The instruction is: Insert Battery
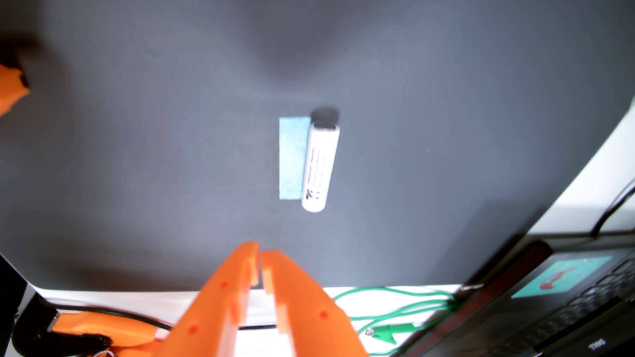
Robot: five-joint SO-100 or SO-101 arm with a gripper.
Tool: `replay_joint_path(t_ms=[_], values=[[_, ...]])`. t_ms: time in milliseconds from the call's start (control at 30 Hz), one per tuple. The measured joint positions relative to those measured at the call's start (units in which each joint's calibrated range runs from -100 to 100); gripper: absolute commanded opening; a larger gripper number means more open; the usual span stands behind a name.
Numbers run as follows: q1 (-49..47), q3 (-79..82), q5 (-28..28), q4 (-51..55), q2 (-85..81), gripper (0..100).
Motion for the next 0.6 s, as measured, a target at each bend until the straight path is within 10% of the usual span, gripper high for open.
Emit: replay_joint_path(t_ms=[600], values=[[7.7, 3.44, 4.75, -13.89, 6.16, 14]])
